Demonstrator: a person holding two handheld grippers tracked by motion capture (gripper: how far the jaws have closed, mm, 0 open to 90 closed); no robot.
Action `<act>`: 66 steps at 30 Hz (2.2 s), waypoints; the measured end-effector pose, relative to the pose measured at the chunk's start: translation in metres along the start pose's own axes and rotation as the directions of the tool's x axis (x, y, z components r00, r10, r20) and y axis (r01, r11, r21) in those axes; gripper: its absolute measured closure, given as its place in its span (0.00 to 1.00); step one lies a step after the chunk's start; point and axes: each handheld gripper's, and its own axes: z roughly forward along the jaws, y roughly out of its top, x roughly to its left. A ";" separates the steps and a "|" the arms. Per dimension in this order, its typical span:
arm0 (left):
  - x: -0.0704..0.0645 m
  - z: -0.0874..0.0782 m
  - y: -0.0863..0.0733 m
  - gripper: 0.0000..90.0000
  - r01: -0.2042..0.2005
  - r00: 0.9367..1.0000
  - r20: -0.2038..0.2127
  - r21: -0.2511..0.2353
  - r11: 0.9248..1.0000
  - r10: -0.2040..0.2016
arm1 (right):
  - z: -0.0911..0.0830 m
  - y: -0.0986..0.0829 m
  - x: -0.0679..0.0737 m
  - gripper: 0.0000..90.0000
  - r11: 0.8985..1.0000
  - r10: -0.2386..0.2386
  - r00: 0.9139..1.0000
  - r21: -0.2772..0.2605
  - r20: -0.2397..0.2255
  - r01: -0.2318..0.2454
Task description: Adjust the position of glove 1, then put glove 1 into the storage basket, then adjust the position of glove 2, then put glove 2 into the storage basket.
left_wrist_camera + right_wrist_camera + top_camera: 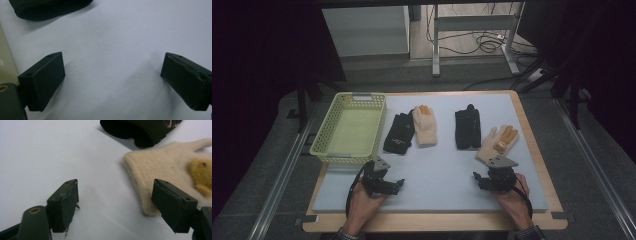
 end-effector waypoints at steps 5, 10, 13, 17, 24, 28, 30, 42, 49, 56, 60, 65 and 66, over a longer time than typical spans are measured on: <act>0.000 0.000 0.000 0.06 0.000 1.000 0.000 -0.001 1.000 0.000 | -0.014 -0.001 -0.005 0.24 0.999 0.053 0.999 -0.005 -0.013 -0.053; 0.000 0.000 0.000 0.06 0.001 1.000 0.000 -0.001 1.000 -0.001 | -0.019 -0.023 -0.020 0.23 0.990 0.137 0.990 0.028 -0.023 -0.137; 0.000 0.000 0.000 0.06 0.001 1.000 0.000 -0.001 1.000 -0.001 | -0.019 -0.024 -0.023 0.23 0.986 0.168 0.985 0.030 -0.047 -0.166; 0.000 0.000 0.000 0.06 0.001 1.000 0.000 -0.002 1.000 -0.001 | -0.018 -0.024 -0.021 0.22 0.989 0.148 0.988 0.033 -0.041 -0.147; 0.000 0.000 0.000 0.06 0.002 1.000 0.001 -0.002 1.000 -0.002 | -0.019 -0.024 -0.021 0.21 0.988 0.149 0.988 0.033 -0.039 -0.148; 0.000 0.000 0.000 0.06 0.004 1.000 0.001 -0.002 1.000 -0.004 | -0.019 -0.024 -0.021 0.21 0.989 0.148 0.988 0.035 -0.039 -0.147; 0.000 0.000 0.000 0.06 0.005 1.000 0.002 -0.002 1.000 -0.005 | -0.019 -0.023 -0.021 0.21 0.988 0.150 0.988 0.037 -0.044 -0.149; 0.000 0.000 0.000 0.06 0.005 1.000 0.002 -0.002 1.000 -0.005 | -0.023 -0.013 -0.028 0.25 0.986 0.164 0.984 0.041 -0.064 -0.162; 0.000 0.000 0.000 0.06 0.005 1.000 0.002 -0.002 1.000 -0.005 | -0.021 -0.006 -0.033 0.29 0.986 0.166 0.983 0.049 -0.083 -0.162; 0.000 0.000 -0.001 0.06 0.005 1.000 0.001 -0.002 1.000 -0.005 | -0.019 0.008 -0.038 0.32 0.986 0.166 0.981 0.045 -0.106 -0.162; 0.000 0.000 -0.001 0.06 0.006 1.000 0.002 -0.002 1.000 -0.006 | -0.015 0.020 -0.042 0.32 0.986 0.166 0.981 0.043 -0.102 -0.162; 0.000 0.000 -0.001 0.06 0.005 1.000 0.001 -0.002 1.000 -0.005 | -0.005 0.035 -0.049 0.37 0.985 0.169 0.981 0.040 -0.095 -0.166; 0.000 0.000 -0.001 0.06 0.005 1.000 0.002 -0.002 1.000 -0.005 | -0.005 0.035 -0.049 0.37 0.985 0.169 0.981 0.040 -0.095 -0.166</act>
